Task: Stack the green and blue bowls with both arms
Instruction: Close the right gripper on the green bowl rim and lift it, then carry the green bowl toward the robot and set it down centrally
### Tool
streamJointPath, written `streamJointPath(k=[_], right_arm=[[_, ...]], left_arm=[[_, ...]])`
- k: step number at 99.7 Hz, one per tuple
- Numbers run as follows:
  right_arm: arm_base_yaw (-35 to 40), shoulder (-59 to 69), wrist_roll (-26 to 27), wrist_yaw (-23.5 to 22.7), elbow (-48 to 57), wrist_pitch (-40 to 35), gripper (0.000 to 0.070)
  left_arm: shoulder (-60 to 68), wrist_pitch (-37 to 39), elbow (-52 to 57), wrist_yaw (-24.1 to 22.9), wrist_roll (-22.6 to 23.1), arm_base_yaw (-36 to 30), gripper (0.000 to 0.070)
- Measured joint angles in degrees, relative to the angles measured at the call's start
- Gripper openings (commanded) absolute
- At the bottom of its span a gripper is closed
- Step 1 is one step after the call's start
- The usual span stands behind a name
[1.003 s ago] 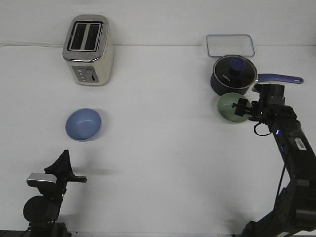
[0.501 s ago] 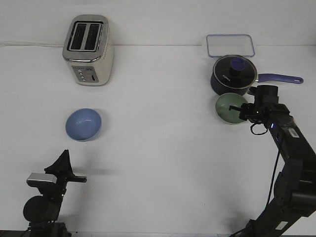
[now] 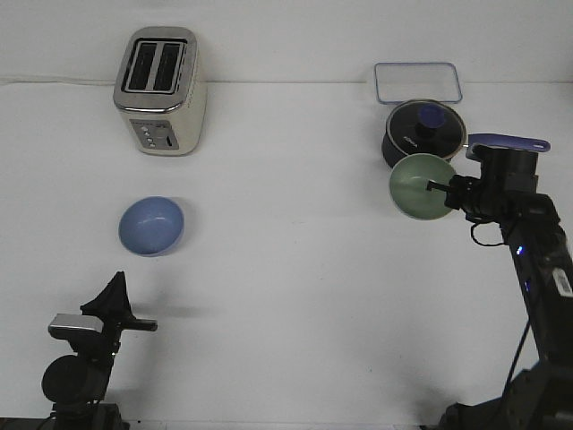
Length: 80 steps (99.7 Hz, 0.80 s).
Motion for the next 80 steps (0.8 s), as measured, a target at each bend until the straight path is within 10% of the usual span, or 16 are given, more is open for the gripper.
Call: streamJointPath(k=[46,80], right_arm=[[20.39,-16.24,0.44,0.17,-7.34,-7.02,0.0],[41.05,-15.63,6.54,4.02,-20.94,2.43,0.0]], left_arm=[[0.0,0.0,0.0,0.0,0.0,0.0,0.0015],[0.0,0.0,0.0,0.0,0.0,0.0,0.0015]])
